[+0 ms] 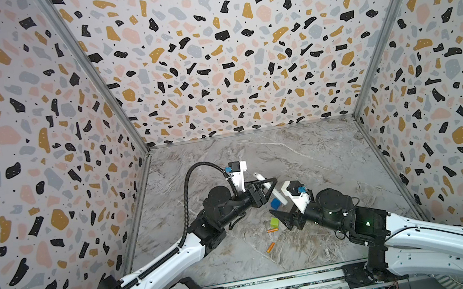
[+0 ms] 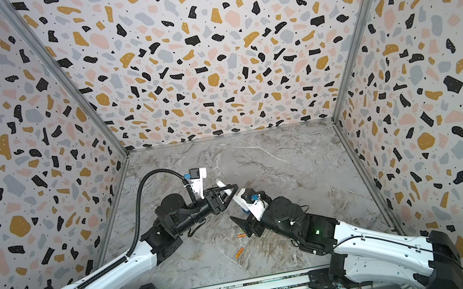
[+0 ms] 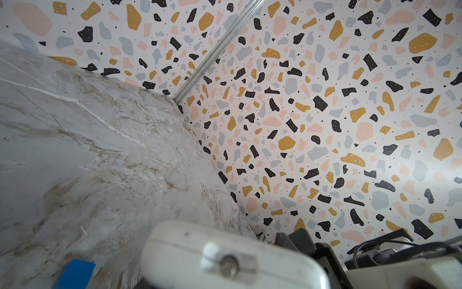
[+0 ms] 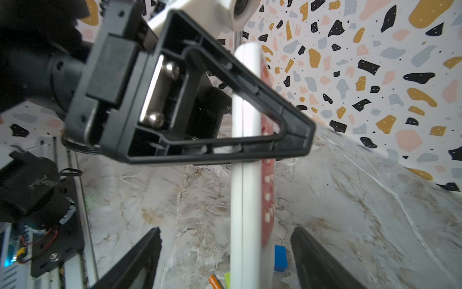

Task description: Load the batteries into the remote control

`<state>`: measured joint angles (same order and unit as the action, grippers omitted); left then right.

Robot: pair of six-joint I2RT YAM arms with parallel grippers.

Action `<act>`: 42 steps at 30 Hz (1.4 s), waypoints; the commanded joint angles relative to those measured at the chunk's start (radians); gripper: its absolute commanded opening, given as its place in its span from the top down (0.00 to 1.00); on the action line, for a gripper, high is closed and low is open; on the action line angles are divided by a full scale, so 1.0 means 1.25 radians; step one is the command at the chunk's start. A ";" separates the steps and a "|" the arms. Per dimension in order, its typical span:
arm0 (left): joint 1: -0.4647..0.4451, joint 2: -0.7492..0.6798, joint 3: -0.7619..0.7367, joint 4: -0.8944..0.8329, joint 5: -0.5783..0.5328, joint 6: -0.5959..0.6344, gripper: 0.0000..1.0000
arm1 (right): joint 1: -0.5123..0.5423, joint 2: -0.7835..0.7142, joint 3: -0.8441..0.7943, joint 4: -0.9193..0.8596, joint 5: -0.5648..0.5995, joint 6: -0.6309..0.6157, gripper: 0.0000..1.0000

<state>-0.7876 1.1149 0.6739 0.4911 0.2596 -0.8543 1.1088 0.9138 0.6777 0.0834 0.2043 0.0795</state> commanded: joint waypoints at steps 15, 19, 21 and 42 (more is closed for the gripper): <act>-0.003 -0.012 0.024 0.040 0.002 -0.053 1.00 | 0.026 0.003 0.014 0.027 0.157 -0.025 0.48; -0.003 -0.008 0.028 0.043 0.009 -0.055 1.00 | 0.026 0.014 0.018 0.025 0.157 -0.028 0.53; -0.003 -0.007 0.029 0.044 0.011 -0.053 0.99 | 0.026 0.020 0.018 0.024 0.157 -0.028 0.54; -0.003 -0.016 0.013 0.056 0.015 -0.062 0.75 | 0.025 0.021 0.017 0.006 0.173 -0.030 1.00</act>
<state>-0.7876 1.1152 0.6743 0.4713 0.2417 -0.9550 1.1454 0.9623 0.6853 0.0887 0.4007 -0.0021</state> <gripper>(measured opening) 0.567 0.199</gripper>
